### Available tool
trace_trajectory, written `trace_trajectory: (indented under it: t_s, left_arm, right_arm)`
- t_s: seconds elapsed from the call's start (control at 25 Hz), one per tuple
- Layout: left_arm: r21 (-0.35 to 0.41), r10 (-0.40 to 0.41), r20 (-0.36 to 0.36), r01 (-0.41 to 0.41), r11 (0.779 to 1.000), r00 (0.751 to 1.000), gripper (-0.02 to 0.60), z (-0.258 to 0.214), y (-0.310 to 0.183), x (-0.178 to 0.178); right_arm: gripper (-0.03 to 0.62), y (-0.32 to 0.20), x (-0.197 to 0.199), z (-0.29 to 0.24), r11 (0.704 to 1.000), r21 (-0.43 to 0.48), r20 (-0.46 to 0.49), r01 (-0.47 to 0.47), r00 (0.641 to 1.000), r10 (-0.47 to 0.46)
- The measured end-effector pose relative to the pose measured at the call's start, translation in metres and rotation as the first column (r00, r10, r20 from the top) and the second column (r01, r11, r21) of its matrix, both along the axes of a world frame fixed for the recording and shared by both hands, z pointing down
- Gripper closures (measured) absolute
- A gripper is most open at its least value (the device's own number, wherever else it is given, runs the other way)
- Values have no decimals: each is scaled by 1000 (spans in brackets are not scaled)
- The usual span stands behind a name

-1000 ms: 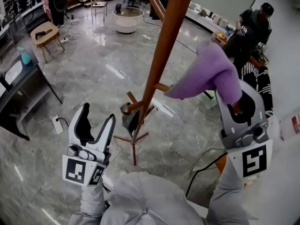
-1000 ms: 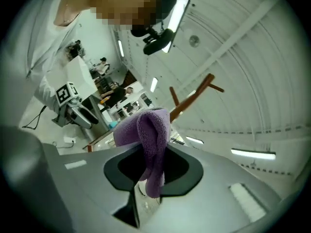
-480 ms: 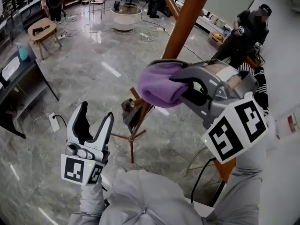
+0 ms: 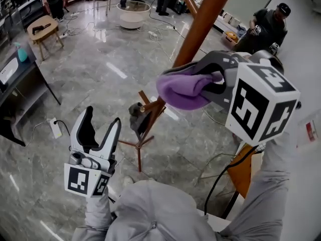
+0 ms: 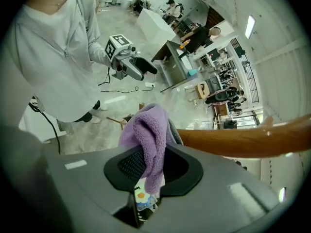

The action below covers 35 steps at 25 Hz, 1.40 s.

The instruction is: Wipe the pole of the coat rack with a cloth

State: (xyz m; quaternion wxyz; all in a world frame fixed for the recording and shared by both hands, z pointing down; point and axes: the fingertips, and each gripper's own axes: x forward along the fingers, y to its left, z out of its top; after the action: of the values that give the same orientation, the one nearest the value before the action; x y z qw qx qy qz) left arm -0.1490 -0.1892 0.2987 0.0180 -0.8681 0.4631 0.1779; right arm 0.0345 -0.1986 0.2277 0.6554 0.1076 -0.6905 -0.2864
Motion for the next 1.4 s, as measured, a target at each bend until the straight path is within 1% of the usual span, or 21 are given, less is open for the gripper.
trace_trajectory:
  t_s: [0.12,0.32,0.52,0.72,0.92,1.0,1.08,1.16,1.2,1.24,1.32,1.4]
  left_arm:
    - [-19,-17,38,18,1000,999,235,9,-5,-3]
    - [-21,-11,43,12,1000,999,235,-1,-4,9]
    - [-21,9,51,-8,1000,999,235,-2,-5,21]
    - [-17,29,63,-28,999,998,235,-2,-5,30]
    - [-22,28,73,-27,999,997,235,-3,-5,31]
    - [-24,24,78,-22,999,997,235,-3,-5,29]
    - [-24,17,84,-15,1000,996,235,-2,-6,26]
    - [-28,10,90,-8,1000,996,235,-2,-7,23]
    - [-30,6,94,-4,1000,996,235,-1,-7,21]
    - [-31,2,97,1,1000,995,235,-1,-7,20]
    - [-33,-6,105,9,999,994,235,-1,-7,17]
    - [-37,-13,115,17,999,993,235,-1,-6,14]
  right_arm:
    - [528,-1,8,-8,999,-28,27,-23,999,23]
    - [529,8,39,-27,997,-46,38,-68,997,70]
    - [528,12,70,-26,988,-36,44,-148,988,149]
    - [528,12,105,4,974,-59,-2,-218,976,218]
    - [528,34,140,55,944,-135,-17,-300,954,300]
    - [528,48,144,79,938,-155,27,-310,948,318]
    - [528,63,137,97,941,-162,125,-296,940,318]
    - [528,75,119,106,951,-148,269,-270,915,302]
    - [528,80,108,106,957,-132,352,-258,891,288]
    - [528,84,95,103,962,-110,436,-248,858,271]
    - [528,84,71,89,968,-50,591,-247,774,228]
    - [528,79,52,70,962,15,714,-274,677,182]
